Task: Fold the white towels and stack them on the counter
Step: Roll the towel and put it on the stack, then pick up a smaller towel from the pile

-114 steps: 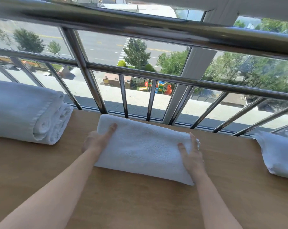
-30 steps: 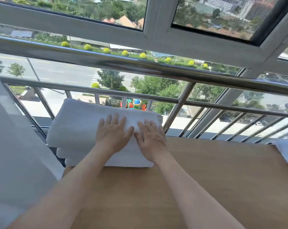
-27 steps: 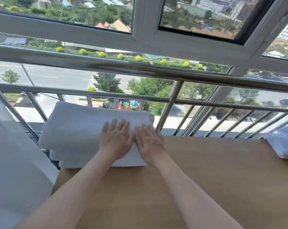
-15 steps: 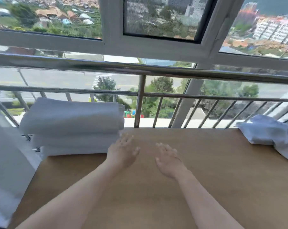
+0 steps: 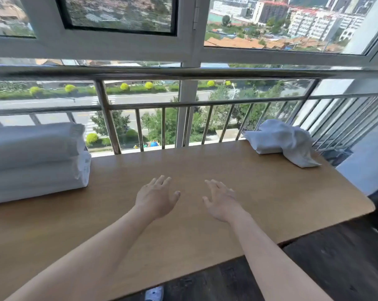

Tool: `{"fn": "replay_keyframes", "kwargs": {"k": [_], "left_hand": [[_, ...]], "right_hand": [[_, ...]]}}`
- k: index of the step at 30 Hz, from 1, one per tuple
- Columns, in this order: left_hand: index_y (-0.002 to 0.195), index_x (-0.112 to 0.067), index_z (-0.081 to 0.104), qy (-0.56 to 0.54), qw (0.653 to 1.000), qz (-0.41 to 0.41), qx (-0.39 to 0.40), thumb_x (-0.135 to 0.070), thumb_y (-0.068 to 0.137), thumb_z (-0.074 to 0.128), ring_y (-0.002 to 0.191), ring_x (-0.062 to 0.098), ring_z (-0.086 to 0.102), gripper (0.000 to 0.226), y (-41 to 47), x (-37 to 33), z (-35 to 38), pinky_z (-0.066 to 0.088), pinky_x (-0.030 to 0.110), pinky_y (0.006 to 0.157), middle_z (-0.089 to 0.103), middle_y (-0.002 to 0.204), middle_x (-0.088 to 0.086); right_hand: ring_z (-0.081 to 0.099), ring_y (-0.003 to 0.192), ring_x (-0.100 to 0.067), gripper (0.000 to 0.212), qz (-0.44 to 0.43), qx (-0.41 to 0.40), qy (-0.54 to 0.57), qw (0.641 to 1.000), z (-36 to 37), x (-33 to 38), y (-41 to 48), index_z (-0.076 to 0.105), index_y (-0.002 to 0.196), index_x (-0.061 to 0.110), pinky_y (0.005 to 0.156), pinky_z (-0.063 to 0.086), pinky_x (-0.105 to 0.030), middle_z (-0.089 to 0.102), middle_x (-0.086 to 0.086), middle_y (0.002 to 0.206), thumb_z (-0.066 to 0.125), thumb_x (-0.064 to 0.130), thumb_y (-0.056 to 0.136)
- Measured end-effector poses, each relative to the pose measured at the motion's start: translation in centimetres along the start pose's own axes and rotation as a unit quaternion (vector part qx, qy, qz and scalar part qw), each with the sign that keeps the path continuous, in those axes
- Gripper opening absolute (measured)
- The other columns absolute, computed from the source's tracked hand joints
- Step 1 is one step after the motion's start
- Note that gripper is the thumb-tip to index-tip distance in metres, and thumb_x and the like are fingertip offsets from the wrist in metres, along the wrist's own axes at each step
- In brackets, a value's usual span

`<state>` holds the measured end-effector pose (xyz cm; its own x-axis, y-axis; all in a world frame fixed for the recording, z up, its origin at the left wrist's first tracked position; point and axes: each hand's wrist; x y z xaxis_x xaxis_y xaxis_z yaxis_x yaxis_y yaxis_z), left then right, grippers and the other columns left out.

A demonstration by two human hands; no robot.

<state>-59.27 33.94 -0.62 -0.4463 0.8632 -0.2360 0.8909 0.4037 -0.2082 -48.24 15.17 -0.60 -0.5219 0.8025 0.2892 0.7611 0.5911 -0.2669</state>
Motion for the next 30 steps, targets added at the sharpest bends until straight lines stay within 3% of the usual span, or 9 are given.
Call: {"fn": "replay_keyframes", "kwargs": {"k": [22, 30], "left_hand": [[0.157, -0.023, 0.026, -0.044, 0.988, 0.119, 0.084, -0.064, 0.098, 0.027, 0.152, 0.020, 0.019, 0.072, 20.9, -31.7, 8.4, 0.024, 0.039, 0.118, 0.020, 0.166, -0.003], [0.157, -0.023, 0.026, -0.041, 0.988, 0.138, 0.055, -0.063, 0.099, 0.028, 0.151, 0.018, 0.022, 0.070, 27.3, -37.7, 7.2, 0.026, 0.038, 0.116, 0.022, 0.165, -0.003]], "right_hand": [[0.009, 0.152, -0.017, 0.059, 0.176, 0.030, 0.052, 0.983, -11.9, -31.2, 3.9, 0.013, 0.158, 0.025, 0.123, 0.010, -0.043, 0.014, 0.001, 0.165, 0.036, 0.039, 0.105], [0.012, 0.152, -0.017, 0.060, 0.164, 0.024, 0.083, 0.983, -13.9, -37.2, 9.4, 0.014, 0.158, 0.023, 0.122, 0.013, -0.042, 0.016, 0.000, 0.165, 0.037, 0.039, 0.105]]}}
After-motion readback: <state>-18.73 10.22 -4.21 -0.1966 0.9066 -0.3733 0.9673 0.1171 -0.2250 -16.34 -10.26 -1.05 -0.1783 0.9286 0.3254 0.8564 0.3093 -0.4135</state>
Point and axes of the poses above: each hand's wrist, its own y-axis towards the middle knuckle, its own z-axis out of the palm, x = y × z
